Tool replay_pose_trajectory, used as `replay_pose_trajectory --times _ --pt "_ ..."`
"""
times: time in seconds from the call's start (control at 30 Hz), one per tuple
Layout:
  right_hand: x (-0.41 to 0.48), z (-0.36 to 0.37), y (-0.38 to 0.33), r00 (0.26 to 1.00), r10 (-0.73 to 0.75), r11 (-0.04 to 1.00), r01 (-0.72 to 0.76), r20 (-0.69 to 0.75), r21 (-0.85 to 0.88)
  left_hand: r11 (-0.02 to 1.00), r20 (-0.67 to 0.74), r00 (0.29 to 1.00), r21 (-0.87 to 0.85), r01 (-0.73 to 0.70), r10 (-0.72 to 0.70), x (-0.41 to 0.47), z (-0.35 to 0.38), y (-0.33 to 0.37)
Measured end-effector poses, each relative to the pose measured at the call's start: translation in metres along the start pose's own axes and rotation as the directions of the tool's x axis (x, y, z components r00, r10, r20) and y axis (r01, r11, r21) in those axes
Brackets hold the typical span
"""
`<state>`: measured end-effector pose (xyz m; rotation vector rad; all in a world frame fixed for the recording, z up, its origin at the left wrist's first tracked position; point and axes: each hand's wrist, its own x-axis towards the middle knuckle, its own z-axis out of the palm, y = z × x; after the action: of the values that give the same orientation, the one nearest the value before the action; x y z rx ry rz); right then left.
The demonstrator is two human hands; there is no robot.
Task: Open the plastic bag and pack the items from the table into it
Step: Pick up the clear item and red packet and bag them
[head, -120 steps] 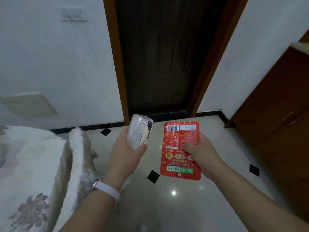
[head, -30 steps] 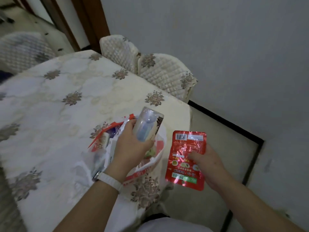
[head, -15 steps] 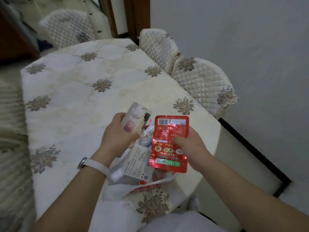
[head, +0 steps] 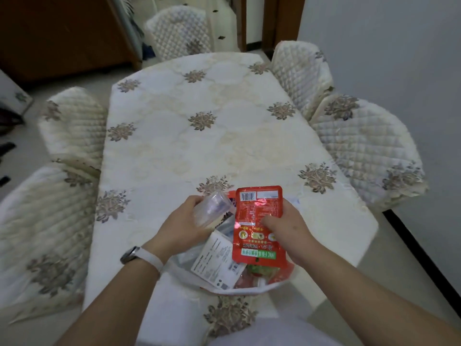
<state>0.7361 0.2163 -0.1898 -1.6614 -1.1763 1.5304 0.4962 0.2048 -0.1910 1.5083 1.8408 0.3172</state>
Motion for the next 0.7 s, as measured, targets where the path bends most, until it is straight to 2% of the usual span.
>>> replay_pose_trajectory --times 0.17,0.37,0.7 --pt "0.016 0.001 -0.002 0.994 -0.045 0.957 0.072 0.1 -0.28 0.978 0.061 0.998 0.208 0.005 -0.018 -0.003 0.012 -0.012" --pt "0.029 0.009 -0.002 0.973 -0.156 0.788 0.226 0.17 -0.573 0.949 0.056 0.998 0.314 -0.029 0.012 -0.003 0.013 -0.015" --pt "0.037 0.026 0.013 0.958 -0.2 0.718 0.285 0.205 -0.634 0.967 0.003 1.0 0.256 -0.022 0.022 -0.016 0.014 -0.03"
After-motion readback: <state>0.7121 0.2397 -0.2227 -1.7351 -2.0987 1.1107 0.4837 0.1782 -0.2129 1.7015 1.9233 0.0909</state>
